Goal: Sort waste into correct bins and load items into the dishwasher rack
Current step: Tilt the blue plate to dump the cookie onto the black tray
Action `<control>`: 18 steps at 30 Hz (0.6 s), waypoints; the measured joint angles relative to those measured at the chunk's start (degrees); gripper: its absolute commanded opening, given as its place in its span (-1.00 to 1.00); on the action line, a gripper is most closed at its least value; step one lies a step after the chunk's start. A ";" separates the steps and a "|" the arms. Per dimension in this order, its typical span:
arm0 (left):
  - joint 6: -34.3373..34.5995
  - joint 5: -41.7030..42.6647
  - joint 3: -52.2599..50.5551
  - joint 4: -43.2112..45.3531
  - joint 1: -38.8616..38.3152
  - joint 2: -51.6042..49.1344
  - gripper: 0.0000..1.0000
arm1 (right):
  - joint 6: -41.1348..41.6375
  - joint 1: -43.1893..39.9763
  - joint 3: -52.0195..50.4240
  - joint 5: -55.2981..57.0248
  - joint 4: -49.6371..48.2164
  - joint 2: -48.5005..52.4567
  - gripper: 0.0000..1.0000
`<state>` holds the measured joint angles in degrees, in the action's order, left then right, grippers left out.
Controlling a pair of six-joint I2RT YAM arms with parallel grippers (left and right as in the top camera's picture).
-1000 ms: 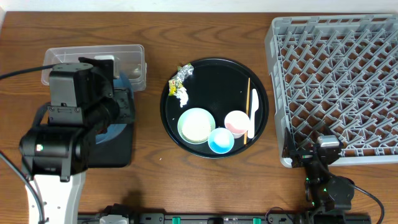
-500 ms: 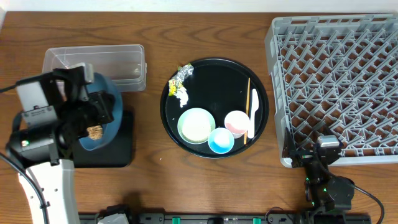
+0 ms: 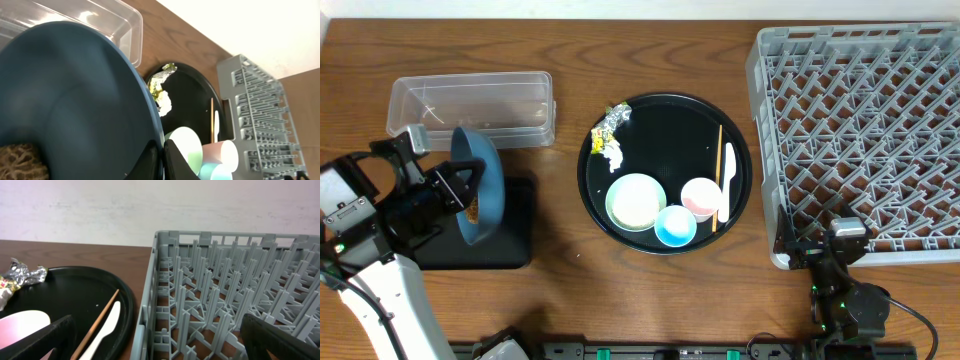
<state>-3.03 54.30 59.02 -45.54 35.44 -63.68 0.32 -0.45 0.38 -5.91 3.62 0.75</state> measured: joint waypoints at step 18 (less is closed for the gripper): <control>0.22 19.21 -0.17 2.56 11.54 -10.12 -0.88 | 0.00 0.00 0.00 0.00 -0.02 0.00 0.99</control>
<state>-2.81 73.52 58.85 -42.98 46.98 -73.80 0.32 -0.45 0.38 -5.91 3.60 0.75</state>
